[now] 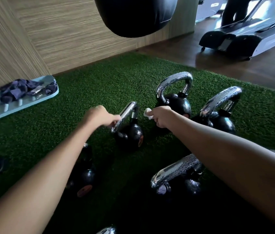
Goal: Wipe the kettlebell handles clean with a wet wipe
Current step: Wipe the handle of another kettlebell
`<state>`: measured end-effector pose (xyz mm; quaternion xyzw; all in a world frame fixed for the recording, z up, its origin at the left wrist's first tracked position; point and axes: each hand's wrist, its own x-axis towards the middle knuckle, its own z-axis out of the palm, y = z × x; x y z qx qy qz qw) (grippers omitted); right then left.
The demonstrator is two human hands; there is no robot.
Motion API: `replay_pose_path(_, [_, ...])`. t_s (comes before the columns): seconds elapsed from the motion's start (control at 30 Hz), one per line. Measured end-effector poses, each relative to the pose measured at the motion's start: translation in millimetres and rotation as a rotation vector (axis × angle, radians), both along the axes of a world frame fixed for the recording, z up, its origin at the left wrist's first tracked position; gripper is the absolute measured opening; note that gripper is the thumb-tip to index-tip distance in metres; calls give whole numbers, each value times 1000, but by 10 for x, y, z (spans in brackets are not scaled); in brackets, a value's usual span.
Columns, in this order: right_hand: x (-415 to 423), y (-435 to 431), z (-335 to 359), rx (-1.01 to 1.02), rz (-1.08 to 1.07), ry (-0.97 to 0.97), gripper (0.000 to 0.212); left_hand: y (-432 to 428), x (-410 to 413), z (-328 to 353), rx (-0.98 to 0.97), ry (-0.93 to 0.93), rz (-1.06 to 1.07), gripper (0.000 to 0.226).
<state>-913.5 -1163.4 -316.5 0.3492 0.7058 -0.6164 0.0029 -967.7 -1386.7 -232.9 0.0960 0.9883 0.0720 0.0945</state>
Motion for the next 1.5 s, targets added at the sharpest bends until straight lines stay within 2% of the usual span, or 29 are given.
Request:
replay_pose_path(0.07, [-25, 23, 59, 28, -2, 8, 20, 99, -222, 88, 125, -104, 1, 73])
replay_pose_path(0.13, [-53, 8, 73, -18, -82, -70, 30, 271, -301, 118, 195, -175, -34, 74])
replay_pose_path(0.27, [-144, -110, 35, -3, -129, -90, 45, 492, -369, 35, 36, -192, -93, 68])
replay_pose_path(0.37, [-224, -141, 1, 65, -128, -91, 55, 481, -405, 46, 39, -169, -88, 60])
replay_pose_path(0.47, [-264, -212, 28, 211, -114, -63, 47, 360, -446, 55, 149, -213, -37, 73])
replay_pose_path(0.63, [-429, -419, 16, 345, -68, 48, 22, 66, -452, 81, 298, -308, 75, 97])
replay_pose_path(0.77, [-499, -622, -30, 440, -84, 44, 10, -97, -483, 2, 415, -340, 89, 97])
replay_pose_path(0.9, [-453, -655, -157, 441, -115, 65, 8, -126, -471, -41, 505, -339, 82, 87])
replay_pose_path(1.0, [-474, -649, -55, 411, -128, 193, 13, -116, -485, -49, 532, -327, 84, 80])
replay_pose_path(1.1, [-563, -667, 91, 454, -162, 323, 11, -146, -562, -82, 548, -348, 94, 90])
replay_pose_path(1.17, [-593, -703, 131, 492, -126, 319, 16, -198, -575, -109, 565, -364, 112, 94])
replay_pose_path(1.23, [-611, -720, 124, 477, -103, 293, 20, -251, -593, -140, 589, -353, 136, 88])
replay_pose_path(1.33, [-630, -781, 199, 481, -61, 335, 10, -340, -586, -140, 607, -357, 168, 86])
replay_pose_path(1.5, [-550, -964, 331, 672, 222, 444, 12, -510, -566, -176, 659, -420, 206, 74])
